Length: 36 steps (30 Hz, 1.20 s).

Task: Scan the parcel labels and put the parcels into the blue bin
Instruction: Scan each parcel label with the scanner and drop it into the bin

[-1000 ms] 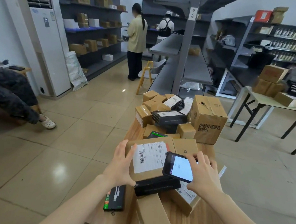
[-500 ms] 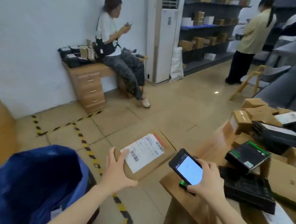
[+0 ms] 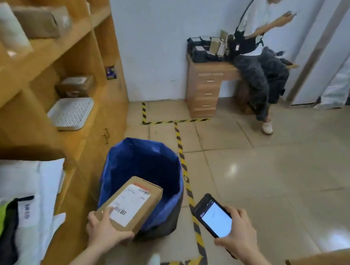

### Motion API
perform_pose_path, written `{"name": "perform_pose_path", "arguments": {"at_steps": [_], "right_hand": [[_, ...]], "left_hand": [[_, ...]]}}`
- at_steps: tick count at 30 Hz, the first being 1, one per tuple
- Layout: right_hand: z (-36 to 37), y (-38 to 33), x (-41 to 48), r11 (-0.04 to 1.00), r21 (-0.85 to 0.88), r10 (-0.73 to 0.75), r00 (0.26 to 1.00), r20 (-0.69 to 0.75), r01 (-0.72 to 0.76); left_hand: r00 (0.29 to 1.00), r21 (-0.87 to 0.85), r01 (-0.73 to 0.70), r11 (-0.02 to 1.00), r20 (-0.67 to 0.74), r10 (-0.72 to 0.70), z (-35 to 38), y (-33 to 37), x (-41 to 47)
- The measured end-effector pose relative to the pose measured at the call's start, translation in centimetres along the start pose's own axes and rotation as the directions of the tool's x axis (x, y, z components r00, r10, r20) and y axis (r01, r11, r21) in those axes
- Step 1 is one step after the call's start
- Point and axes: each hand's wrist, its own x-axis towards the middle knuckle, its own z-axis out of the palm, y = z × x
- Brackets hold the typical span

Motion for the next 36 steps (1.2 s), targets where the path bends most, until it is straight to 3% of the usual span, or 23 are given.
{"name": "perform_pose_path", "arguments": {"at_steps": [10,17,24,36], "right_hand": [[10.8,-12.4,16.7,0.974,0.19,0.081,0.974,0.213,-0.123],[23.3,-17.0,29.5,0.939,0.205,0.204,0.927,0.314,-0.276],[38.3,-13.0,37.3,0.858,0.114,0.418,0.81,0.41,-0.501],[57.0,-3.5,44.9,0.86,-0.01,0.455,0.759,0.465,-0.51]], "left_hand": [[0.989,-0.053,0.139,0.989,0.067,-0.136,0.5,0.2,17.6],[0.979,0.039,0.157,0.987,0.126,-0.16,6.7,0.1,30.6],[0.953,0.082,0.214,0.973,0.202,-0.226,18.8,-4.4,40.5],[0.881,0.025,0.449,0.893,0.154,-0.447,35.1,-13.7,52.8]]}}
